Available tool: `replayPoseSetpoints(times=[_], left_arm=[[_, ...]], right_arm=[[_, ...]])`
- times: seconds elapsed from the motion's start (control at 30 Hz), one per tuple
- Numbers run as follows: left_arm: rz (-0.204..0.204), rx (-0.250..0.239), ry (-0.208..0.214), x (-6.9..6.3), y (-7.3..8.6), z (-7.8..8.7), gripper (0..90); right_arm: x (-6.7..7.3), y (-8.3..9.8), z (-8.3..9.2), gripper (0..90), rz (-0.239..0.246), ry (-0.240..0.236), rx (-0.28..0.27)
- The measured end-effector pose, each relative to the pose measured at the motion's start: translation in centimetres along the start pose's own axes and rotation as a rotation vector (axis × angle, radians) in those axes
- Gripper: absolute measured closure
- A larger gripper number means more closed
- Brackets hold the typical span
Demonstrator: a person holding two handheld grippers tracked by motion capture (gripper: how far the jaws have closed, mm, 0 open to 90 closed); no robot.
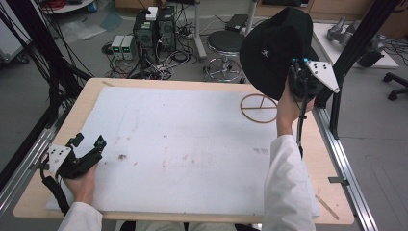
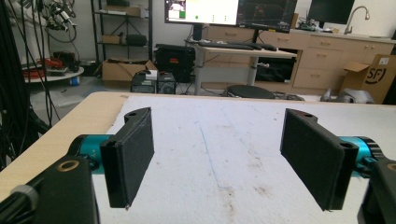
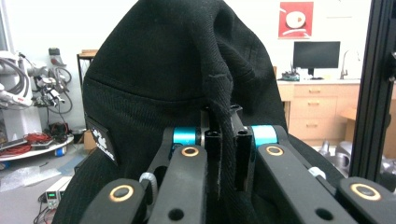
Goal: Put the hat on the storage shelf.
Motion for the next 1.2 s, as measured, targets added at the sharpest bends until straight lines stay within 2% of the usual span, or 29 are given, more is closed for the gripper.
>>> replayPoseSetpoints(times=[0.33, 0.67, 1.07, 1.2], left_arm=[[-0.003, 0.000, 0.001, 0.0, 0.0, 0.0, 26.0], [-0.001, 0.001, 0.002, 0.0, 0.0, 0.0, 26.0], [-0.004, 0.004, 0.002, 0.0, 0.0, 0.1, 26.0], [-0.002, 0.005, 0.003, 0.0, 0.0, 0.1, 26.0]], right_arm=[[-0.4, 1.2, -0.6, 87.7, -0.030, 0.003, 0.046], [0.0, 2.5, -1.0, 87.5, -0.014, -0.016, 0.106], [0.3, 4.0, -0.9, 87.3, -0.030, -0.006, 0.148], [0.2, 4.2, -0.9, 86.6, -0.038, -0.018, 0.160]])
Point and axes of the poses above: each handheld gripper's, and its own axes: z roughly backward along the jaws, y roughly out of its underside, x roughly to its left, the point moved 5 cm from there along -z, roughly forward along the jaws, and after that the axes turned 12 degrees about -x, right-handed, at the moved point
